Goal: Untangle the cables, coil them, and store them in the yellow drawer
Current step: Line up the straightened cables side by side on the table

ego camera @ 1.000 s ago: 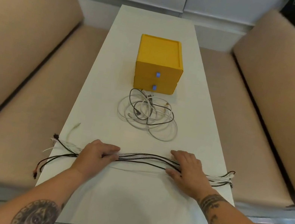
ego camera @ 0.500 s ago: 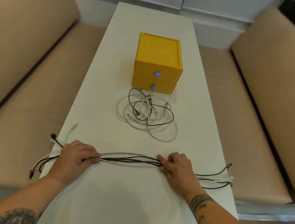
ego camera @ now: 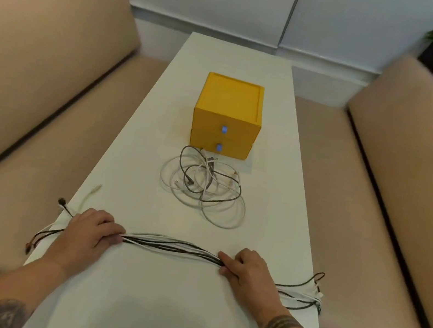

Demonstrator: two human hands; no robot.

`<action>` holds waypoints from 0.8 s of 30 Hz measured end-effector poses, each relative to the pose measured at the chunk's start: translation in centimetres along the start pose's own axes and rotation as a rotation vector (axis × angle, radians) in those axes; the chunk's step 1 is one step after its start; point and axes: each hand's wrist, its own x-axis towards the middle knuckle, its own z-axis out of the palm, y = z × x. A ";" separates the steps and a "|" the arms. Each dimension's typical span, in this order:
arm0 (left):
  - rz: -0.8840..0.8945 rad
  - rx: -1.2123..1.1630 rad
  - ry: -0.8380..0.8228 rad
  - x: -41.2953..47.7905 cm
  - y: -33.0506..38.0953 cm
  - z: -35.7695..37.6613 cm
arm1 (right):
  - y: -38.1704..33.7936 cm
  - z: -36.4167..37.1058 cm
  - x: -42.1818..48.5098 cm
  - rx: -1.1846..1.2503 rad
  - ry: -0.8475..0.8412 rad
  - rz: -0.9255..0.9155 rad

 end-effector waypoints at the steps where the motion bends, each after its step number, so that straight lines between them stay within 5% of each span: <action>1: -0.024 0.006 0.007 0.0 0.3 0.0 | -0.1 -0.1 0.0 0.001 0.003 -0.001; 12: -0.154 0.053 -0.032 0.1 2.1 -0.5 | 0.1 -0.3 0.2 0.005 -0.008 0.013; 16: -0.180 0.033 -0.054 1.6 3.5 -1.5 | -1.2 -2.3 1.7 0.218 -0.092 0.163; 24: -0.172 -0.220 -0.066 11.5 9.4 0.1 | -2.2 -4.0 9.1 0.229 0.131 0.136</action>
